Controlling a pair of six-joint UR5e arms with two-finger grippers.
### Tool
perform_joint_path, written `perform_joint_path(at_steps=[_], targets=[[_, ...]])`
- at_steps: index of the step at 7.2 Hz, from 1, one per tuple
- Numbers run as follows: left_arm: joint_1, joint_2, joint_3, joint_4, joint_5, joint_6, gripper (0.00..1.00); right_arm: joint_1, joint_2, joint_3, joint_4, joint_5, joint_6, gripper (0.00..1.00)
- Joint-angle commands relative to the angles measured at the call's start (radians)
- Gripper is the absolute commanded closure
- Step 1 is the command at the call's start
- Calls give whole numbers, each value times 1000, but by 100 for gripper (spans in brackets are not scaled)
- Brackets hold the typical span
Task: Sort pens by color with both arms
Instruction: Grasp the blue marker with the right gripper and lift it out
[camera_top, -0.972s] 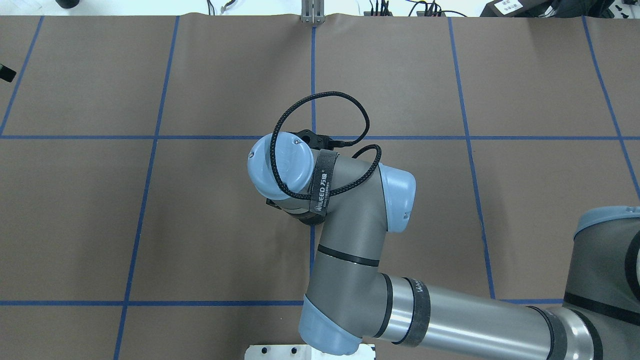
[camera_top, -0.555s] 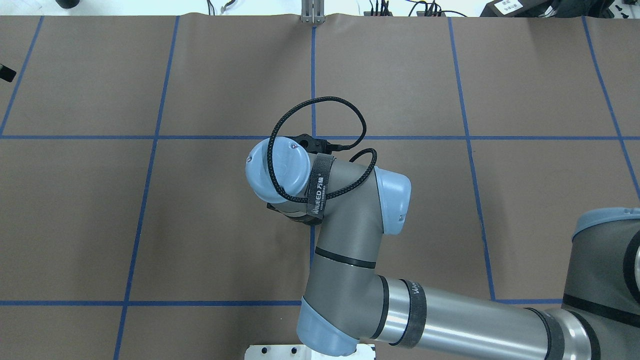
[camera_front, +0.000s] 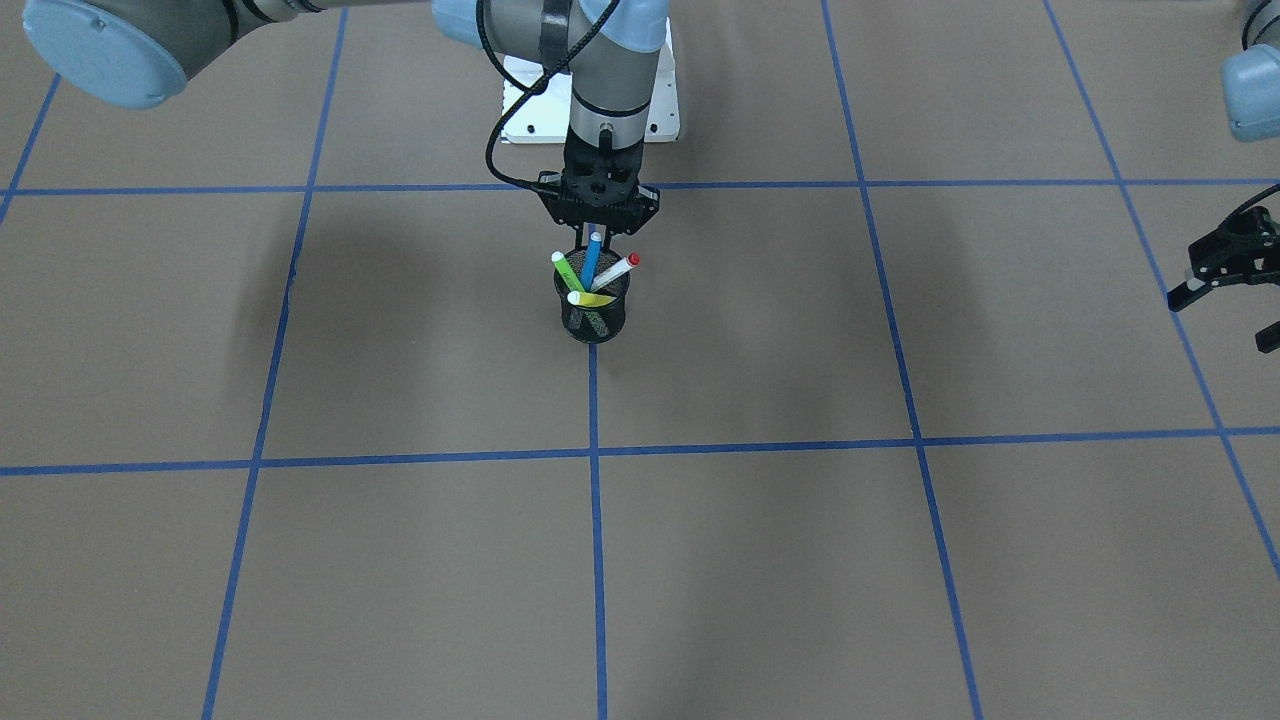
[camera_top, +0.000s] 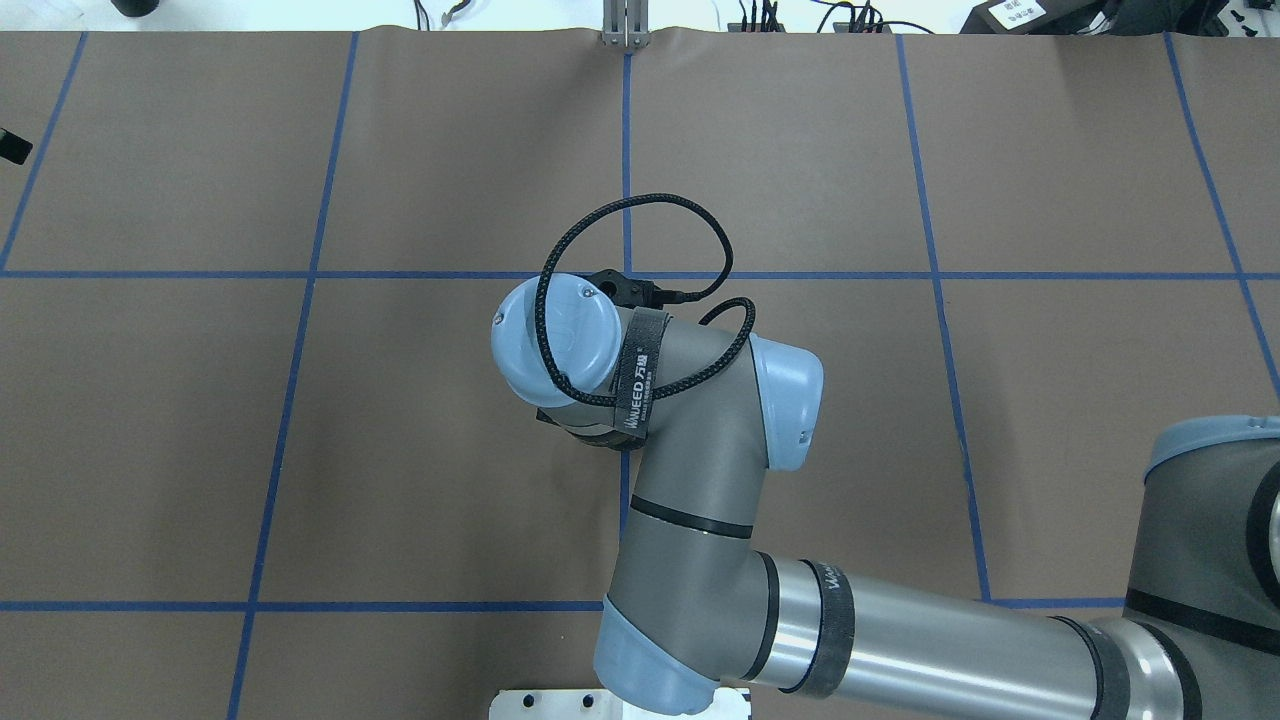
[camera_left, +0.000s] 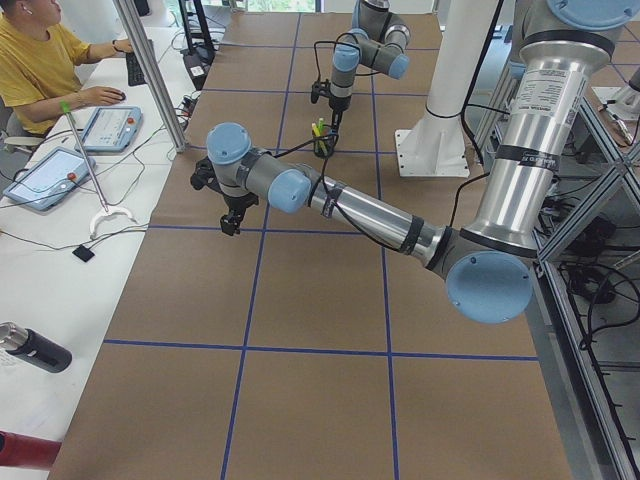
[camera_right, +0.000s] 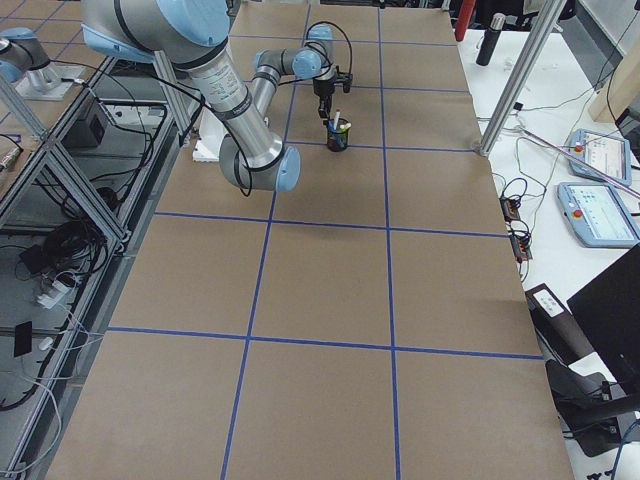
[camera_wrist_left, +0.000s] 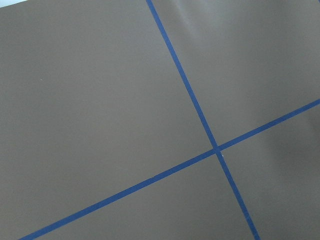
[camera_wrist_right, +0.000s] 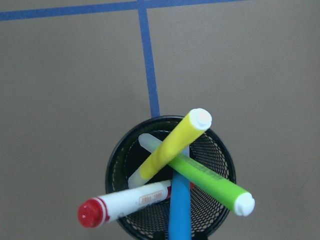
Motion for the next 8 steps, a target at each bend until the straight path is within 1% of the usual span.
perform_joint_path(at_steps=[1,4,6,7,8], targets=[[0,0,-1,1,0,0,0,13,-4,47,-9,2,-1,98],[0,0,-1,1,0,-2,0,62,-4,211,-161,2,-41,99],[0,0,-2,1,0,-3,0,115,0,288,-169,-7,-84,99],[0,0,-2,1,0,-6,0,141,5,300,-164,-36,-101,100],[0,-2,-2,1,0,-6,0,142,8,291,-146,-132,-154,100]])
